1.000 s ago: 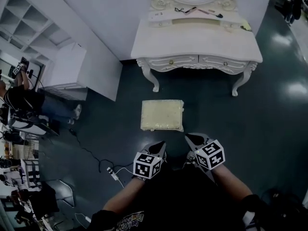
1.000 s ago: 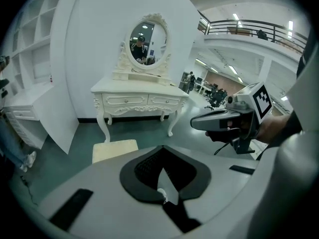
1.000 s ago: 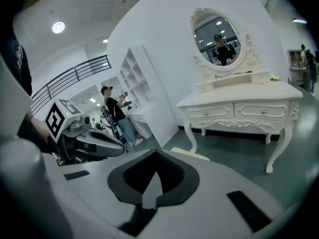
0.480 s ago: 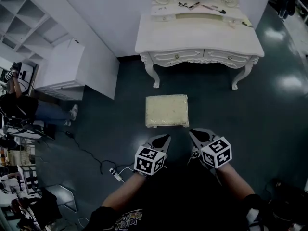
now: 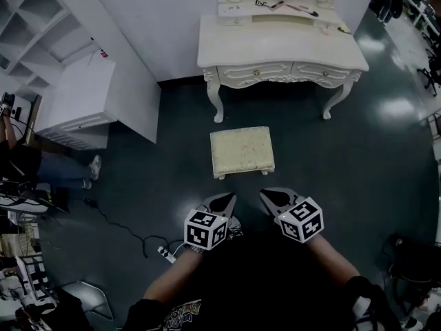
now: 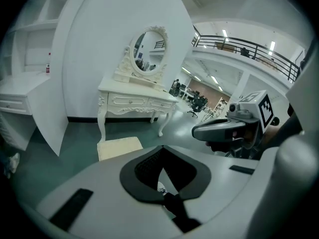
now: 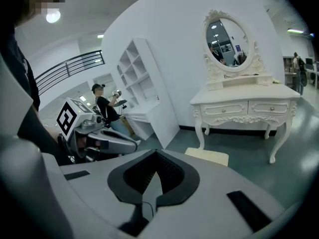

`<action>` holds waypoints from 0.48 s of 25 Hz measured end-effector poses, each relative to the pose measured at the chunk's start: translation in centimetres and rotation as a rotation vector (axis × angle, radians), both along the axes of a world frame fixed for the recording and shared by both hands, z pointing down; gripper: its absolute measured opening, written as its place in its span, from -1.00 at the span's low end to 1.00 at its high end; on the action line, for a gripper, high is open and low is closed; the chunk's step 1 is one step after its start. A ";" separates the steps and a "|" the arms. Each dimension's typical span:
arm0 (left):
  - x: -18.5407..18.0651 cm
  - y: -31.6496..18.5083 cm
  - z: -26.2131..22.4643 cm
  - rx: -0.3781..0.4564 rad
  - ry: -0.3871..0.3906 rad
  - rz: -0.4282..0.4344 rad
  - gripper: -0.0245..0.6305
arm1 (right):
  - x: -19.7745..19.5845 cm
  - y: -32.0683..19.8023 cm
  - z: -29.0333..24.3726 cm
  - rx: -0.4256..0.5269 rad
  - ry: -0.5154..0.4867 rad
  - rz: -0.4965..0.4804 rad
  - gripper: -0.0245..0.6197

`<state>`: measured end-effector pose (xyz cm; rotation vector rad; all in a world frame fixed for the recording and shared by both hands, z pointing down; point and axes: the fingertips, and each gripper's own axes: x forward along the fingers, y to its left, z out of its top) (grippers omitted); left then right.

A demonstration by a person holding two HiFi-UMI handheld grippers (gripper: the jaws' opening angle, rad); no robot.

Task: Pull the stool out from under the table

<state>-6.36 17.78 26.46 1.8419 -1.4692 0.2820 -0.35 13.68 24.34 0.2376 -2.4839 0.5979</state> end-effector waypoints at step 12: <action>-2.3 3.6 -1.0 0.041 -0.020 0.106 -0.91 | -1.7 5.5 -0.2 0.011 0.009 0.088 -0.84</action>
